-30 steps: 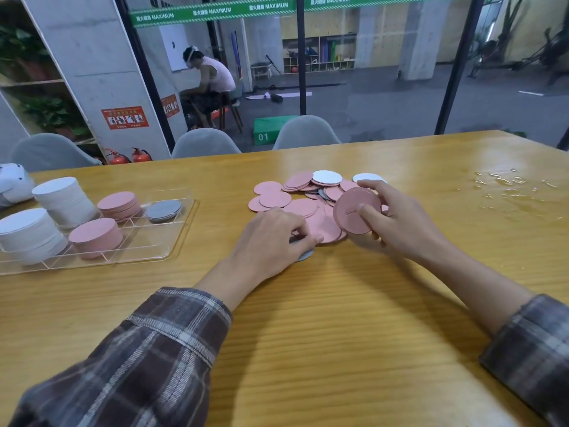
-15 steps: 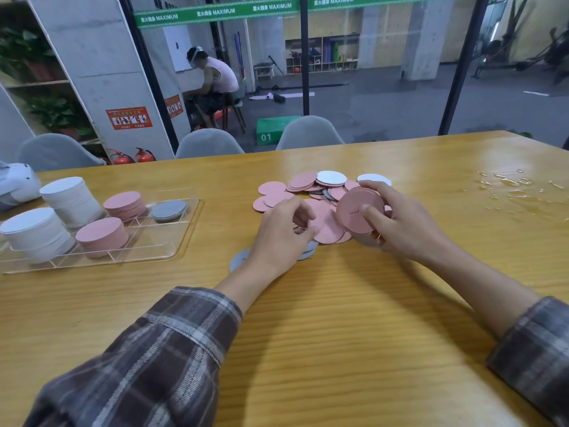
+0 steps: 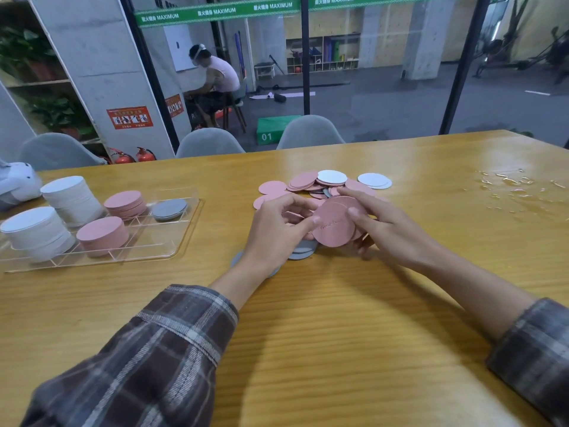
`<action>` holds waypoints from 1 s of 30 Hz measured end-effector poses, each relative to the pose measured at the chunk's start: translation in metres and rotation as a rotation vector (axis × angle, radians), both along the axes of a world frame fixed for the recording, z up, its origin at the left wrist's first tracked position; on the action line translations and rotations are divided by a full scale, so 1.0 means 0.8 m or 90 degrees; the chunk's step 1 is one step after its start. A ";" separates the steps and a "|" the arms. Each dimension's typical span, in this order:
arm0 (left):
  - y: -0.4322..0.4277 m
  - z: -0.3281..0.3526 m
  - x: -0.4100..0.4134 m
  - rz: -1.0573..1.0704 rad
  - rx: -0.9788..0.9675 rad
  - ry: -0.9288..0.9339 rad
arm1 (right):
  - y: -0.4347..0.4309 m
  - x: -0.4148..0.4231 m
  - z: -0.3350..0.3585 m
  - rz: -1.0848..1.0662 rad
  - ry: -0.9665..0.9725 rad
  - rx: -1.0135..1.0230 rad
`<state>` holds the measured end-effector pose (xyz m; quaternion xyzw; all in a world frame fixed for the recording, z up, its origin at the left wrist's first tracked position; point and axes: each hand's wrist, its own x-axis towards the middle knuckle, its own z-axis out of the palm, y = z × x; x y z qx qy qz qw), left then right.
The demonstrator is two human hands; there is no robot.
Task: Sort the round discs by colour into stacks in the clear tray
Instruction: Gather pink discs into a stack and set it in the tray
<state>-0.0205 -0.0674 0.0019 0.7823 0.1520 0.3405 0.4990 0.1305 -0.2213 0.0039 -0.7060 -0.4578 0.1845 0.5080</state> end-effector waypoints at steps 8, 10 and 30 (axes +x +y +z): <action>-0.005 -0.003 0.004 0.028 0.029 -0.016 | 0.000 -0.004 -0.004 0.010 -0.102 -0.038; -0.006 -0.001 0.004 0.029 0.051 -0.019 | 0.000 -0.002 -0.006 0.013 -0.132 -0.040; 0.049 -0.015 -0.018 0.146 0.284 0.239 | -0.004 -0.002 0.001 -0.060 -0.192 -0.021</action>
